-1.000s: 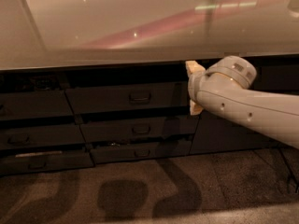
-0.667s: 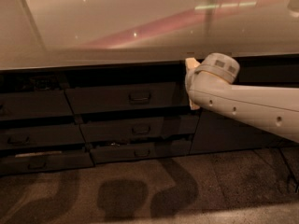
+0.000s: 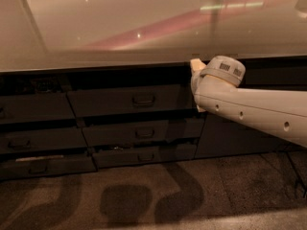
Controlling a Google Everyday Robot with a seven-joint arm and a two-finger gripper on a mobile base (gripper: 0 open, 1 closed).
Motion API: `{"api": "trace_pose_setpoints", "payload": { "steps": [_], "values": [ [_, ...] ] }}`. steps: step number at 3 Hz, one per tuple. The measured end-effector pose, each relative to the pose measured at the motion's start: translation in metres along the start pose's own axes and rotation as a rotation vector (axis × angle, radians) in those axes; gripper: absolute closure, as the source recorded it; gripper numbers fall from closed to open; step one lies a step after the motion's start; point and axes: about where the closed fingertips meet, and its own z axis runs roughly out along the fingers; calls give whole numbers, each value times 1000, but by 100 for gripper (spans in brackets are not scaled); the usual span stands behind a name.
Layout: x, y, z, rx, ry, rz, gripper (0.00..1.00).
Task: Open top drawer
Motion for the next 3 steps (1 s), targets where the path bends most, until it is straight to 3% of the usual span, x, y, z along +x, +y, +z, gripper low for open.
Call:
{"api": "trace_pose_setpoints", "payload": {
  "steps": [1, 2, 3],
  "values": [
    [0, 17, 11, -57, -30, 34, 0],
    [23, 41, 39, -148, -49, 89, 0],
    [29, 63, 57, -255, -87, 131, 0]
  ]
}}
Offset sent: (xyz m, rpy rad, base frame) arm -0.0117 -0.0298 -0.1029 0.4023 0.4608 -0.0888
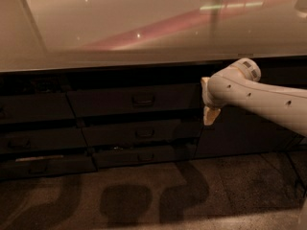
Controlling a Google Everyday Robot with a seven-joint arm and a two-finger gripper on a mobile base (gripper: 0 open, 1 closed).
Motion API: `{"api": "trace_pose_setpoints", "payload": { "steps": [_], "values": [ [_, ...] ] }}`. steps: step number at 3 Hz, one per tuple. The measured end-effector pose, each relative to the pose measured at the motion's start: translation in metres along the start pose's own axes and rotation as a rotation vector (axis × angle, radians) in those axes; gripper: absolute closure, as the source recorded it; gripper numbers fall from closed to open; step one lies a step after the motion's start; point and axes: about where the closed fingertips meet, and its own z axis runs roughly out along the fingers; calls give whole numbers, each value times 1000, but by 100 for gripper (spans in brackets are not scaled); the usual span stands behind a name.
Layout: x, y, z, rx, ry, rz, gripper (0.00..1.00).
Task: Open top drawer
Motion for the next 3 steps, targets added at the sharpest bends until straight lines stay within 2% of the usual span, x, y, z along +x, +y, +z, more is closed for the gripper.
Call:
{"api": "trace_pose_setpoints", "payload": {
  "steps": [1, 2, 3],
  "values": [
    [-9, 4, 1, -34, -42, 28, 0],
    [-9, 4, 1, -34, -42, 28, 0],
    [-22, 2, 21, -71, -33, -8, 0]
  ]
}}
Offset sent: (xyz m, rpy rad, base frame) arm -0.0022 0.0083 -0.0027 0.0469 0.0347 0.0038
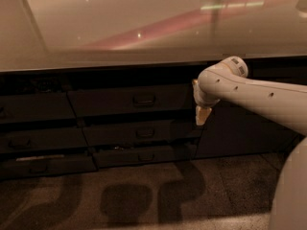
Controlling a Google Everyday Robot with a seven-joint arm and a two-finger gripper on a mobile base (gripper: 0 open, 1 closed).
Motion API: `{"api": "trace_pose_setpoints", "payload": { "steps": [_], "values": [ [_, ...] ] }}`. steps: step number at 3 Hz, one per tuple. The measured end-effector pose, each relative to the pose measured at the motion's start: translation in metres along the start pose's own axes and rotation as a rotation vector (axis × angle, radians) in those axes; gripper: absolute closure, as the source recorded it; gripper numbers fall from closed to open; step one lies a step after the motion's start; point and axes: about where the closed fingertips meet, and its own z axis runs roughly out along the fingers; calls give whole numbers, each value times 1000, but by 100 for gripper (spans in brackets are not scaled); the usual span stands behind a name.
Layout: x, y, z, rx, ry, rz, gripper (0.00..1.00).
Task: Open top drawer
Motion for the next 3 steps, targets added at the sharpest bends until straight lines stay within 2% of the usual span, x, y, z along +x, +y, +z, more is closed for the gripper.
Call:
{"api": "trace_pose_setpoints", "payload": {
  "steps": [1, 2, 3],
  "values": [
    [-22, -3, 4, 48, 5, -57, 0],
    [-17, 2, 11, 71, 26, -113, 0],
    [-15, 3, 14, 62, 43, -110, 0]
  ]
}}
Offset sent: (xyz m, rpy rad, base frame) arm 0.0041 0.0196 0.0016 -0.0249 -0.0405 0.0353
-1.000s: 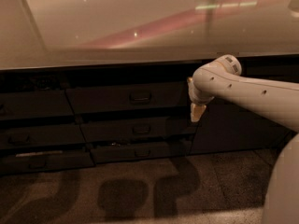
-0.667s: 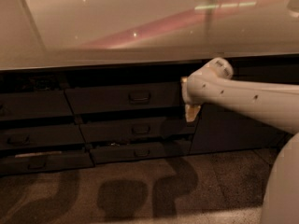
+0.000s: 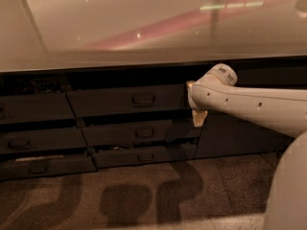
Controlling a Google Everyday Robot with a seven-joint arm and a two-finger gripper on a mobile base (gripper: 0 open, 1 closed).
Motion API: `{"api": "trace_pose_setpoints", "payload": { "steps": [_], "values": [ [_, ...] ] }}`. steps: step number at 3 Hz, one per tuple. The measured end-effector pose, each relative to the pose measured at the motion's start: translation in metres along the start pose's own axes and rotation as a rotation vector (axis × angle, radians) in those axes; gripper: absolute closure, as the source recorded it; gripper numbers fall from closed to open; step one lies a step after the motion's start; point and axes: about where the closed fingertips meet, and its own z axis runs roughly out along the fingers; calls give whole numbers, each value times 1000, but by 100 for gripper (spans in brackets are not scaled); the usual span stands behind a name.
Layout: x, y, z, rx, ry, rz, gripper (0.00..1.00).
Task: Open top drawer
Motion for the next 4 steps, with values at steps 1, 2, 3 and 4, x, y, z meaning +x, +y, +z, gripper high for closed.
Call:
{"api": "trace_pose_setpoints", "payload": {
  "steps": [1, 2, 3, 4],
  "values": [
    [15, -17, 23, -30, 71, 4, 0],
    [15, -17, 23, -30, 71, 4, 0],
    [20, -19, 32, -61, 106, 7, 0],
    [46, -26, 64, -118, 193, 33, 0]
  ]
}}
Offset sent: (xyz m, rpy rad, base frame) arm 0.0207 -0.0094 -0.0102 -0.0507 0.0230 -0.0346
